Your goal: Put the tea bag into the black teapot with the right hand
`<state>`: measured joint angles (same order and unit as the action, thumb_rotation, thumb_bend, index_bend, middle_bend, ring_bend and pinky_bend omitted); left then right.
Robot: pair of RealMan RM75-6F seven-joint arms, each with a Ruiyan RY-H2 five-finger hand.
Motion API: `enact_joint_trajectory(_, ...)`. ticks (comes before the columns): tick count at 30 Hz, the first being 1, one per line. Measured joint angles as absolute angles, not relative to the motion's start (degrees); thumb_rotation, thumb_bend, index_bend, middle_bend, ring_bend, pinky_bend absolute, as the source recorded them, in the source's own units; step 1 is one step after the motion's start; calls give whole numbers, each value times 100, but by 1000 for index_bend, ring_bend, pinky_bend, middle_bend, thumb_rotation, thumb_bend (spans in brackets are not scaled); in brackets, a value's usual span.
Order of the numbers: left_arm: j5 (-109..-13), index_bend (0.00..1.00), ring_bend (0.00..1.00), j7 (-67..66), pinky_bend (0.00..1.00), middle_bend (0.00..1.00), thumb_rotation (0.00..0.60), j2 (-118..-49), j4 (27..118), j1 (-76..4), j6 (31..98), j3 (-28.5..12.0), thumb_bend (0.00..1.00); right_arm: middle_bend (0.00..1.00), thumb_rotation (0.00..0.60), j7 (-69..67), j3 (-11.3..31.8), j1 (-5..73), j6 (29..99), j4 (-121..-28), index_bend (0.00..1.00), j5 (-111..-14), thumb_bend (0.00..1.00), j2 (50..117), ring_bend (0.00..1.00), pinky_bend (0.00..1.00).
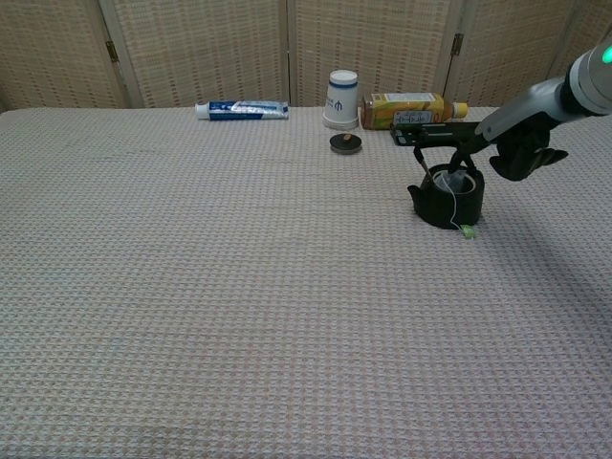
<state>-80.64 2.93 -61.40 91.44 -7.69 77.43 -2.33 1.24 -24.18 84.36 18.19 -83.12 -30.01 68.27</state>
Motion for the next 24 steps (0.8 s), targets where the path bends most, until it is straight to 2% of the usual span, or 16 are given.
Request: enact_joint_trajectory(24,-8099,0,6,337,292,0,600,-6124,9147,-760,7785,-233,238,1000,600,115,-2701,8559,1714,-7974,30,-2823,1000,7261,910,830)
